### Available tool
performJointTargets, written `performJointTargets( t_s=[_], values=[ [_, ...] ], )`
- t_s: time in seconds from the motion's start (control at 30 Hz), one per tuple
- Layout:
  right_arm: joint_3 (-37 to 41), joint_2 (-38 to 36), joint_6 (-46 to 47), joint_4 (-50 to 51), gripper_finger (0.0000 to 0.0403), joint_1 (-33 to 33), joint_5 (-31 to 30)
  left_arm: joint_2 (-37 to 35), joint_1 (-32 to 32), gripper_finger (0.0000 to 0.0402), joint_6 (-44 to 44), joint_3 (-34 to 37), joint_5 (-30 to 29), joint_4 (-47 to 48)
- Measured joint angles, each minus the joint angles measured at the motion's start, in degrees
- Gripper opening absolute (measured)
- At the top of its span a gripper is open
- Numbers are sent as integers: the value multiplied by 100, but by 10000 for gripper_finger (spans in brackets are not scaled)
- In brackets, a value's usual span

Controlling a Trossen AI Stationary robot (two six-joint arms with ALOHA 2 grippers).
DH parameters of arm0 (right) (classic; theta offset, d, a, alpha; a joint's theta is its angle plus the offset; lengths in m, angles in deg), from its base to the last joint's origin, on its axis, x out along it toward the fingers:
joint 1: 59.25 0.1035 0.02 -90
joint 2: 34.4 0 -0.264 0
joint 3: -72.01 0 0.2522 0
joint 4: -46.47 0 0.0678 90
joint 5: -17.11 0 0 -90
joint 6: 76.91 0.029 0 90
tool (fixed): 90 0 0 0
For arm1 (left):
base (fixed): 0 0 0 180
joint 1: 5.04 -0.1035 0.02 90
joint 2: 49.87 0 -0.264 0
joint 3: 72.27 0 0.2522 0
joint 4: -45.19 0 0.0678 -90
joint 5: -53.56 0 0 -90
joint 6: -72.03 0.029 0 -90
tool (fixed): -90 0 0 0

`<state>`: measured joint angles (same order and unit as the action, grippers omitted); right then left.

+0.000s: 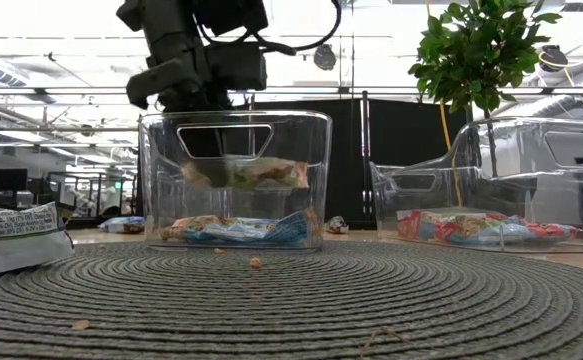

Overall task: Pick and place Granola Bars by type
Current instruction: Put the yellow granola bar into the bottom left transparent bin

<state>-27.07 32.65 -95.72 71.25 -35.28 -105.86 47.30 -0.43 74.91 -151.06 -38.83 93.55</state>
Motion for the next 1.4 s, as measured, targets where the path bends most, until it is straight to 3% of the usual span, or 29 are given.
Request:
performJointTargets(
  t_s=[0.73,1.1,1.4],
  values=[
    [0,0,14,42,192,0,0,-15,-96,7,-384,723,319,-726],
    [0,0,206,57,192,0,0,-37,-122,125,-277,658,350,-674],
    [0,0,206,120,192,1,0,-37,-263,211,-87,70,301,-546]
  ],
)
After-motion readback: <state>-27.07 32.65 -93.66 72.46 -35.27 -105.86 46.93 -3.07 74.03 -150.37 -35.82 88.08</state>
